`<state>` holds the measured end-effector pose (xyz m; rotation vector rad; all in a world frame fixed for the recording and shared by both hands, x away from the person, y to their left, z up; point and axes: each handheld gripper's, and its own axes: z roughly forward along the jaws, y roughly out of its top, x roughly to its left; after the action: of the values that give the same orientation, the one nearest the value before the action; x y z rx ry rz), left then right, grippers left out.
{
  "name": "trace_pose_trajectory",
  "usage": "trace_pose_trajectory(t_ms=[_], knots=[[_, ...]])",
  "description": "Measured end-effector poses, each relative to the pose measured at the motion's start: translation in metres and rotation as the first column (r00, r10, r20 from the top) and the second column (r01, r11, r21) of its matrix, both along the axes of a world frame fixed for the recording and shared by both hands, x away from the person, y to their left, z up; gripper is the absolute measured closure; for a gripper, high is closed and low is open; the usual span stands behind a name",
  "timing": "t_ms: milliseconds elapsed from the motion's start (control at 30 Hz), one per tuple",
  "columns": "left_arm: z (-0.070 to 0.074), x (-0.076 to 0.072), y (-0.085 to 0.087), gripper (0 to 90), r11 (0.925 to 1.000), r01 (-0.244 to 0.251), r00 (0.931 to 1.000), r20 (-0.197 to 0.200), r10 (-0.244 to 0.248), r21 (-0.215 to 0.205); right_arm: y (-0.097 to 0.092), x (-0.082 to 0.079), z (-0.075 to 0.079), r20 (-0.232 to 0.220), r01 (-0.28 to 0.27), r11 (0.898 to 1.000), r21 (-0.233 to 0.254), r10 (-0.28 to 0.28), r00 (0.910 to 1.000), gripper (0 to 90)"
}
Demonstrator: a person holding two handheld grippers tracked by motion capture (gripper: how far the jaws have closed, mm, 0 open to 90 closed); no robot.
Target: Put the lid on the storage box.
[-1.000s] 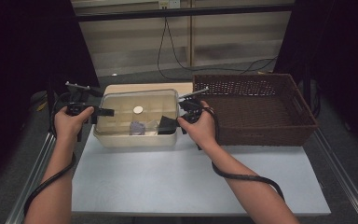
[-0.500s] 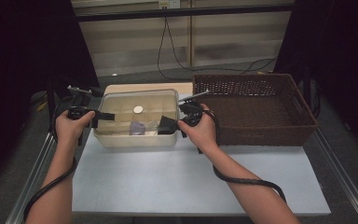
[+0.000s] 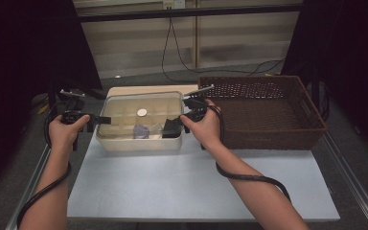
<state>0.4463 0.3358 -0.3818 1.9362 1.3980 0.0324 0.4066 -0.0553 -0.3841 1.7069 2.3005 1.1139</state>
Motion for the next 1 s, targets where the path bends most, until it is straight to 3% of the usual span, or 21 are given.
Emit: trace_pose_trajectory(t_ms=[67, 533, 1000], knots=[[-0.001, 0.0, 0.001, 41.3, 1.0, -0.006, 1.0, -0.005, 0.006, -0.007, 0.002, 0.001, -0.001, 0.002, 0.017, 1.0, -0.021, -0.017, 0.9999, 43.1], [-0.006, 0.003, 0.009, 30.2, 0.9998, -0.021, 0.9998, -0.007, 0.021, -0.006, 0.008, 0.006, -0.005, -0.006, 0.04, 0.998, -0.046, -0.041, 0.9992, 34.8], [-0.01, 0.004, 0.01, 27.5, 0.9996, -0.023, 0.9996, -0.018, 0.023, -0.017, 0.012, 0.006, -0.005, -0.006, 0.049, 0.997, -0.062, -0.049, 0.9988, 32.3]])
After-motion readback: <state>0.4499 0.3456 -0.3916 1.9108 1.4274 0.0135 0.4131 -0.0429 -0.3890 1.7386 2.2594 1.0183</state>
